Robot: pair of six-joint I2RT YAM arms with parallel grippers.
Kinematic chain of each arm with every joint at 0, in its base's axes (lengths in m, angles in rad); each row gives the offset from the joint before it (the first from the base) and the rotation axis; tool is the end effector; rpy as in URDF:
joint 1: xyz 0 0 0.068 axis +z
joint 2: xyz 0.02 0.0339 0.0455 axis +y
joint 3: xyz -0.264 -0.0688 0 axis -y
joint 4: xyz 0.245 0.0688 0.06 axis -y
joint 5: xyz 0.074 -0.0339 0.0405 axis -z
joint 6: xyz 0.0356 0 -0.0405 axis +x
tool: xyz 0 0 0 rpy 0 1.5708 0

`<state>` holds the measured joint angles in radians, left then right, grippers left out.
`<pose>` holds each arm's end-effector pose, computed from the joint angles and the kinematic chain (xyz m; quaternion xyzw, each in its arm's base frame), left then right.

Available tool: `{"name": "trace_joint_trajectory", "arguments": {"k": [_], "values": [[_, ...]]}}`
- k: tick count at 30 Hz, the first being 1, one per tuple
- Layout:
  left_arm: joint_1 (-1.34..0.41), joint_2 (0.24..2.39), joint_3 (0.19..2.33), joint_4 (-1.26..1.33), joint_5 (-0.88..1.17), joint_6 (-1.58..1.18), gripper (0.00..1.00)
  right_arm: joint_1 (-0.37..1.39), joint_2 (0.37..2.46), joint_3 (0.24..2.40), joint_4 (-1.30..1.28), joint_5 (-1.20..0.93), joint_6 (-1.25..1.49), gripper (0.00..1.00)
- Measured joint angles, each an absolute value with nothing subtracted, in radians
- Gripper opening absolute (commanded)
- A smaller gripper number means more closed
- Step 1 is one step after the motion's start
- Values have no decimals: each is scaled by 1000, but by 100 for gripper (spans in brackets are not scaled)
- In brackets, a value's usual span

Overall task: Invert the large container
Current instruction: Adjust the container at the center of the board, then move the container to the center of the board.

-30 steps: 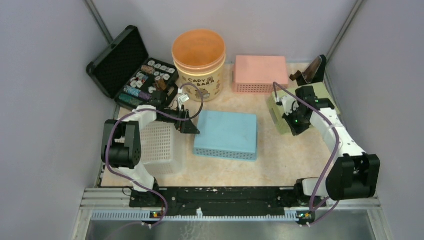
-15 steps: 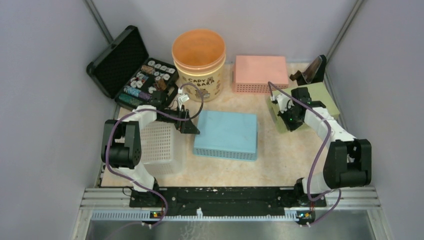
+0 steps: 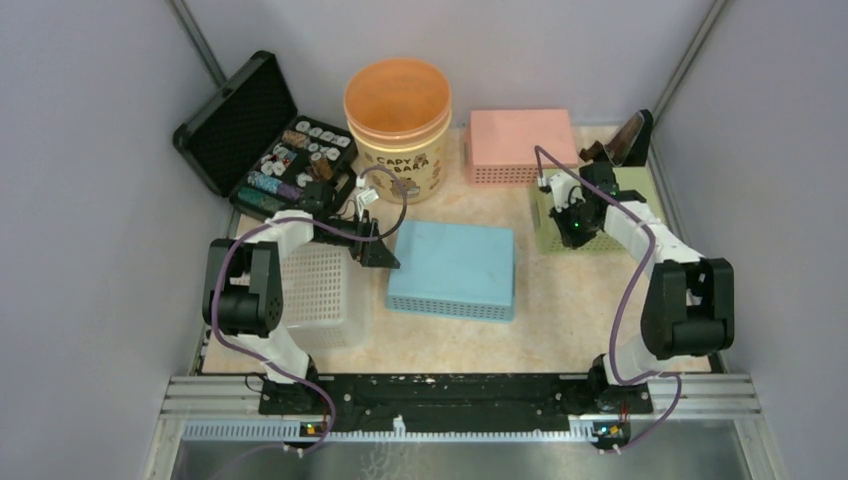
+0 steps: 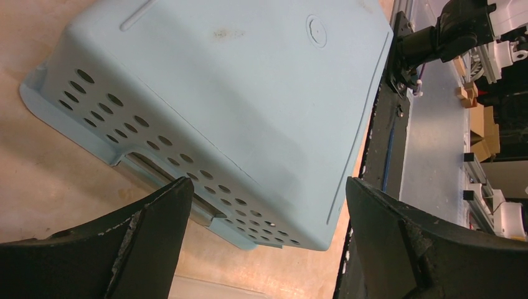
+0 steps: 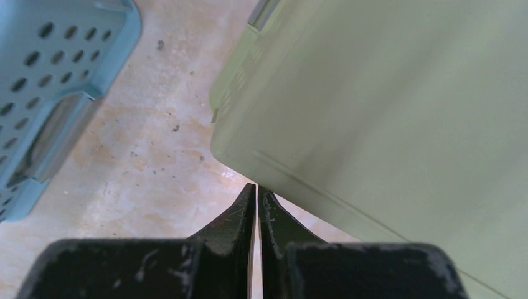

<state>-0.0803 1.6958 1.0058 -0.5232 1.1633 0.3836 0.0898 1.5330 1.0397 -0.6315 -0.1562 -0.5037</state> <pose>0.3073 -0.0575 0.1832 0.2841 0.7778 -0.5120 0.2286 0.2996 0.0325 0.2157 -0.3008 0.9247 0.0292 0.2314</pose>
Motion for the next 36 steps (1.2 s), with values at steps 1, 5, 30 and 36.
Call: {"name": "trace_joint_trajectory", "arguments": {"k": [1,5,30,36], "values": [[-81,1698,1006,-523,1164,384,99,90,1533,1058,-643,-171,-502,7],[-94,1716,1006,-524,1166,385,99,90,1515,1110,-701,-263,-506,13],[-430,1747,1081,-498,1102,349,99,90,1300,1153,-840,-622,-466,28],[-476,1795,1139,-465,1102,307,99,90,1278,1153,-870,-565,-464,27]]}}
